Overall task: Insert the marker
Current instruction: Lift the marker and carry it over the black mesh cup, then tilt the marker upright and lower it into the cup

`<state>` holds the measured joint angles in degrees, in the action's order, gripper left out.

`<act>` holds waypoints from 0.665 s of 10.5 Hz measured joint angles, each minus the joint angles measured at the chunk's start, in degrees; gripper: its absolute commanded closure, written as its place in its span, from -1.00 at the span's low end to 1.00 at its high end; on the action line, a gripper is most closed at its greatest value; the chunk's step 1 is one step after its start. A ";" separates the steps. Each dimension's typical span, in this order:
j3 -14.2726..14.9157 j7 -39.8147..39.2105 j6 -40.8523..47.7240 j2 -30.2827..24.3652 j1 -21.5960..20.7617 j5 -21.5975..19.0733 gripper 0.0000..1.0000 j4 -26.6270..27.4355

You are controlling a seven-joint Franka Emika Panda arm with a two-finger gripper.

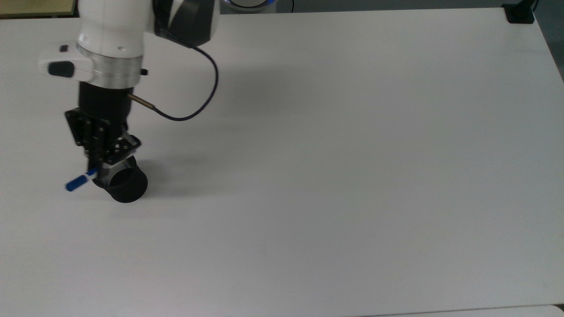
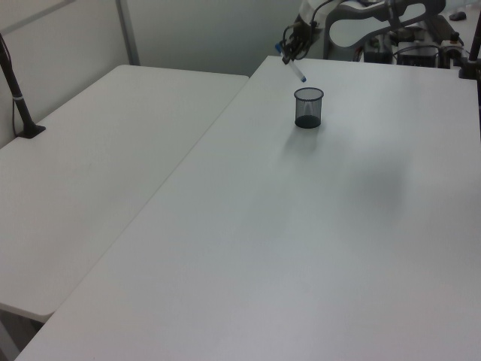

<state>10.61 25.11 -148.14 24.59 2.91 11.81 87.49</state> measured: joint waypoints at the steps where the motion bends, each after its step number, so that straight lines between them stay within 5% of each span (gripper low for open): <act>1: 1.18 0.00 -4.98 0.08 0.12 0.00 0.64 1.37; 3: 2.12 0.00 -12.76 0.60 0.28 0.46 0.64 4.88; 7: 2.17 0.01 -14.22 1.64 1.26 4.37 0.56 7.49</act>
<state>12.78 25.12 -162.37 26.23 4.17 16.18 94.98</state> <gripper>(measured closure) 0.806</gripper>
